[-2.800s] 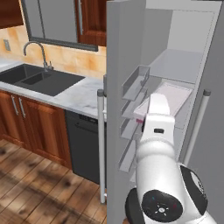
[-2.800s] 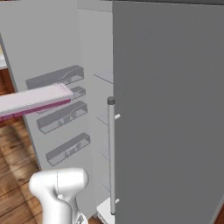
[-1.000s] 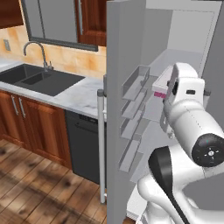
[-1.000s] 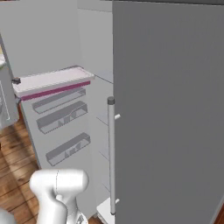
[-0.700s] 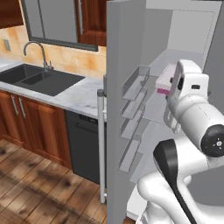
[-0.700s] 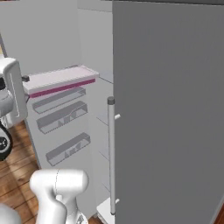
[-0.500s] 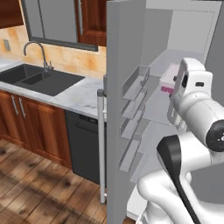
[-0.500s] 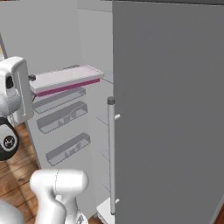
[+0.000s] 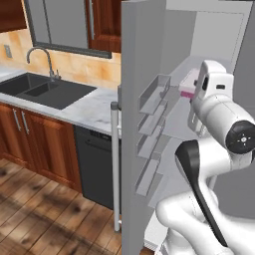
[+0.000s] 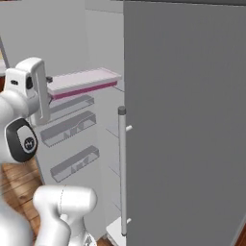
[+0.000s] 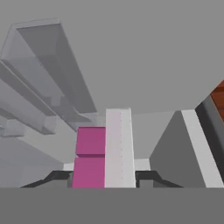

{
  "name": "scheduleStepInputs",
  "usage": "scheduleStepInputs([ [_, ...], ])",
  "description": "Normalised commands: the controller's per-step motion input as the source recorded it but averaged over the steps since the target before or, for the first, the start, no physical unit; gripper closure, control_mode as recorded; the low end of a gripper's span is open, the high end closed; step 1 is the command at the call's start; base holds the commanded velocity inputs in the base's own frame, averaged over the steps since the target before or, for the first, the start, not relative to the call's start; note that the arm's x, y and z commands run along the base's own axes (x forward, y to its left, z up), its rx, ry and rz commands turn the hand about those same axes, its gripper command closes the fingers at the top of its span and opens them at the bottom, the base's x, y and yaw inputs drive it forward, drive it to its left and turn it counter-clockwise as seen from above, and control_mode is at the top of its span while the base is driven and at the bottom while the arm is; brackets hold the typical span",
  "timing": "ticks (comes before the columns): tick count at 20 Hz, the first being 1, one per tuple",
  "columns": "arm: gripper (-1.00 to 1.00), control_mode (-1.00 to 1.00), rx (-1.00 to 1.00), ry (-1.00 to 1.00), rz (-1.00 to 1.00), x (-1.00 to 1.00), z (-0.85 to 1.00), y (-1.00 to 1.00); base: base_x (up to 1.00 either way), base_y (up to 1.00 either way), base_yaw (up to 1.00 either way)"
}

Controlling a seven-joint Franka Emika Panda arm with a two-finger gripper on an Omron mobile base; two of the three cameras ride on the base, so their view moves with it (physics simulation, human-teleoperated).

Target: The ice cube tray has been filled with water. Take the tray and place it in the freezer to make ice. Close the freezer door after placing the tray.

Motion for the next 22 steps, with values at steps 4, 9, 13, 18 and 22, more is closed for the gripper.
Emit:
scheduleStepInputs([
  [4,1.0,-1.0,0.0,0.0,0.0,0.34,0.0,-0.06,0.0,0.0,0.0],
  [9,1.0,-1.0,0.0,0.0,0.0,0.28,0.0,-0.11,0.0,0.0,0.0],
  [13,1.0,-1.0,0.0,0.0,0.0,0.32,0.0,-0.13,0.0,0.0,0.0],
  [18,1.0,-1.0,0.0,0.0,0.0,0.32,0.0,-0.1,0.0,0.0,0.0],
  [22,1.0,-1.0,0.0,0.0,0.0,0.31,0.0,-0.11,0.0,0.0,0.0],
])
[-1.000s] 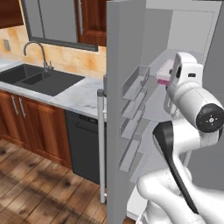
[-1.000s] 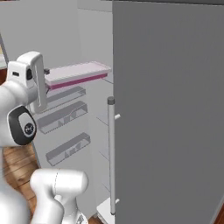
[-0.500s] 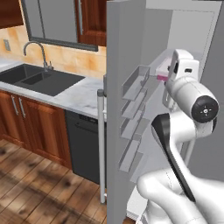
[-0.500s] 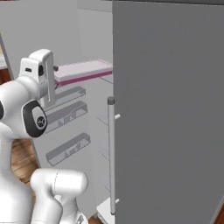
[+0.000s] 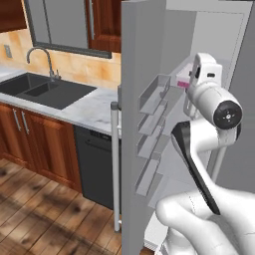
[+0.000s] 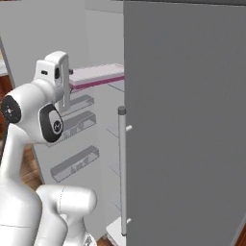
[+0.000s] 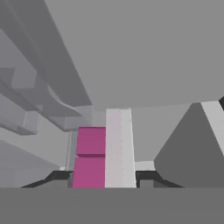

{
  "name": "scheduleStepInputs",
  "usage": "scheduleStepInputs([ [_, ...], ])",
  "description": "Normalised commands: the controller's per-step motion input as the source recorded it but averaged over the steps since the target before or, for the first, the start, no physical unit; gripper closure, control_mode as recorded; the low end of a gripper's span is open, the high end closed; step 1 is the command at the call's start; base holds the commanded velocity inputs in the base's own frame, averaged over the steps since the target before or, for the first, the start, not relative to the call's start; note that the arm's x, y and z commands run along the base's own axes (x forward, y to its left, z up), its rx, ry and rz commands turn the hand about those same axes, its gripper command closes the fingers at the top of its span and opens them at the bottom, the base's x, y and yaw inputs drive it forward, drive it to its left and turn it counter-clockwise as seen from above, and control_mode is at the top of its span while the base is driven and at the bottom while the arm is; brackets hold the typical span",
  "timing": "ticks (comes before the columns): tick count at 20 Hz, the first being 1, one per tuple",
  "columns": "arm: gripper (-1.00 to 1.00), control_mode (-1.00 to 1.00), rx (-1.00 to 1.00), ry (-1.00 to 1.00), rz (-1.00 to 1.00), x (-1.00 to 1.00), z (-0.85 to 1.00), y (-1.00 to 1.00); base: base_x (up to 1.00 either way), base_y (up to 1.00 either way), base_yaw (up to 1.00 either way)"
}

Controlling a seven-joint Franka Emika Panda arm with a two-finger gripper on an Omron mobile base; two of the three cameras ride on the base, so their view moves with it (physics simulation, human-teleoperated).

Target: The ice cube tray has been filled with water. Take the tray and place it in the freezer to make ice. Close the freezer door after placing the tray.

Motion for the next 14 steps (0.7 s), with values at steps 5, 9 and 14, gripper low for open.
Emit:
scheduleStepInputs([
  [5,1.0,-1.0,0.0,0.0,0.0,0.31,0.0,-0.1,0.0,0.0,0.0],
  [9,1.0,-1.0,0.0,0.0,0.0,0.3,0.0,-0.12,0.0,0.0,0.0],
  [14,1.0,-1.0,0.0,0.0,0.0,0.3,0.0,-0.13,0.0,0.0,0.0],
])
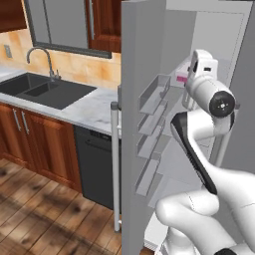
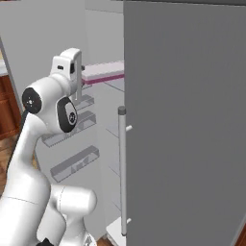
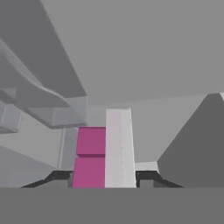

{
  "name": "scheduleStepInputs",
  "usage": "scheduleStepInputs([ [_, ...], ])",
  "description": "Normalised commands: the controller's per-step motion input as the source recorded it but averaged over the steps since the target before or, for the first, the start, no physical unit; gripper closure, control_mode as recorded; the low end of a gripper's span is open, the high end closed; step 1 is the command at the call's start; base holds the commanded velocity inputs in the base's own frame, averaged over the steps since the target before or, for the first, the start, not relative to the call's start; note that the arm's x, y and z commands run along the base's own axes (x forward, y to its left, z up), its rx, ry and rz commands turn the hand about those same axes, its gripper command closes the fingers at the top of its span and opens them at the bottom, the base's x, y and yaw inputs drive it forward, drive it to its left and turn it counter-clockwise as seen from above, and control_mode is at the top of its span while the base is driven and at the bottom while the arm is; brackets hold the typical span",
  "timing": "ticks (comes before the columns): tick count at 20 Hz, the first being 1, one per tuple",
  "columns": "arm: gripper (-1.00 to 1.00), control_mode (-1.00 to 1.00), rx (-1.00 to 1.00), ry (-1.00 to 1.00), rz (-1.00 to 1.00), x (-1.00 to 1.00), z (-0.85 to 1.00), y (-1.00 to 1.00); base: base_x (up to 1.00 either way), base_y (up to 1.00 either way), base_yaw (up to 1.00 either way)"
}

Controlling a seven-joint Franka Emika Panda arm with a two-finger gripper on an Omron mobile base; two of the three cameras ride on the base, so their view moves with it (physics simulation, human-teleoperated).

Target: The ice cube tray has been filled with water. Take the tray and place it in the freezer to make ice. Close the freezer door after placing the tray.

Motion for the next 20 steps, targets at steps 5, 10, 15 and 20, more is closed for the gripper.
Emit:
scheduleStepInputs([
  [5,1.0,-1.0,0.0,0.0,0.0,0.28,0.0,-0.15,0.0,0.0,0.0],
  [10,1.0,-1.0,0.0,0.0,0.0,0.21,0.0,-0.15,0.0,0.0,0.0],
  [15,1.0,-1.0,0.0,0.01,0.0,0.17,-0.04,-0.17,0.0,0.0,0.0],
  [20,1.0,-1.0,0.0,0.01,0.0,0.13,-0.08,-0.19,0.0,0.0,0.0],
])
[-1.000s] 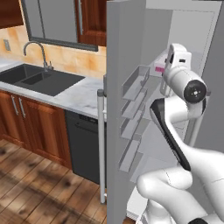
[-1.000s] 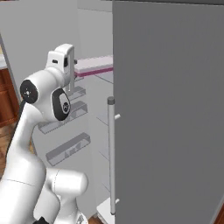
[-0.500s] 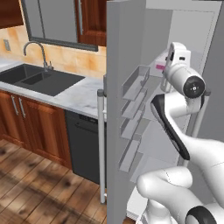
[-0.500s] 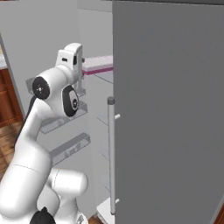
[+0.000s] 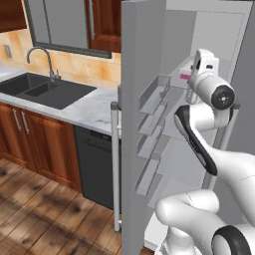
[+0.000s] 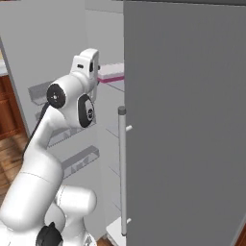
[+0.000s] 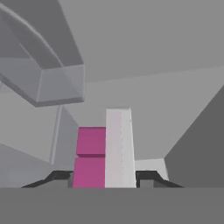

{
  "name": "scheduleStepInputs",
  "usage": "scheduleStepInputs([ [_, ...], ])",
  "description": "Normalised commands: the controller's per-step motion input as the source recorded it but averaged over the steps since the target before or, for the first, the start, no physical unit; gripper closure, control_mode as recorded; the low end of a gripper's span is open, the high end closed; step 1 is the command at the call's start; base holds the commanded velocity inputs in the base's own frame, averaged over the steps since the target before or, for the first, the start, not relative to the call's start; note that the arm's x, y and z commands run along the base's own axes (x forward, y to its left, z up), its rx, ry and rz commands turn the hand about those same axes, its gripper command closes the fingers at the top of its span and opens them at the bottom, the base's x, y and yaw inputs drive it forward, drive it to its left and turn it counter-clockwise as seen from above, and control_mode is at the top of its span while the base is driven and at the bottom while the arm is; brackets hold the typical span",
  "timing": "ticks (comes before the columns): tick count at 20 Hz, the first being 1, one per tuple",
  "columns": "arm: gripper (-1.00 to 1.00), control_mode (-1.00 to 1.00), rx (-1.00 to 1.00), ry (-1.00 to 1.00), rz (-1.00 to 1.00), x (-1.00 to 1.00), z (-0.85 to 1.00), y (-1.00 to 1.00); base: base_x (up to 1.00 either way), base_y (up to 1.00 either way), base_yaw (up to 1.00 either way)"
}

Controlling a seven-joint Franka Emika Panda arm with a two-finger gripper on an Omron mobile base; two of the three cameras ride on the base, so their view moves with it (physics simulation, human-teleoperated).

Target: The ice cube tray has been filled with water. Take the tray and place it in the freezer to make ice. Close the freezer door after placing the tray.

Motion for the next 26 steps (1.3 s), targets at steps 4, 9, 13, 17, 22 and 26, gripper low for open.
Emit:
scheduleStepInputs([
  [4,1.0,-1.0,0.0,0.02,0.0,0.17,-0.04,-0.16,0.0,0.0,0.0],
  [9,1.0,-1.0,0.0,0.06,0.0,0.27,-0.02,-0.05,0.0,0.0,0.0],
  [13,1.0,-1.0,0.0,0.1,0.0,0.33,-0.07,0.0,0.0,0.0,0.0],
  [17,1.0,-1.0,0.0,0.09,0.0,0.19,-0.19,0.0,0.0,0.0,0.0],
  [22,1.0,-1.0,0.0,0.03,0.0,0.05,-0.26,-0.02,0.0,0.0,0.0],
  [26,1.0,-1.0,0.0,0.04,0.0,0.09,-0.22,0.0,0.0,0.0,0.0],
])
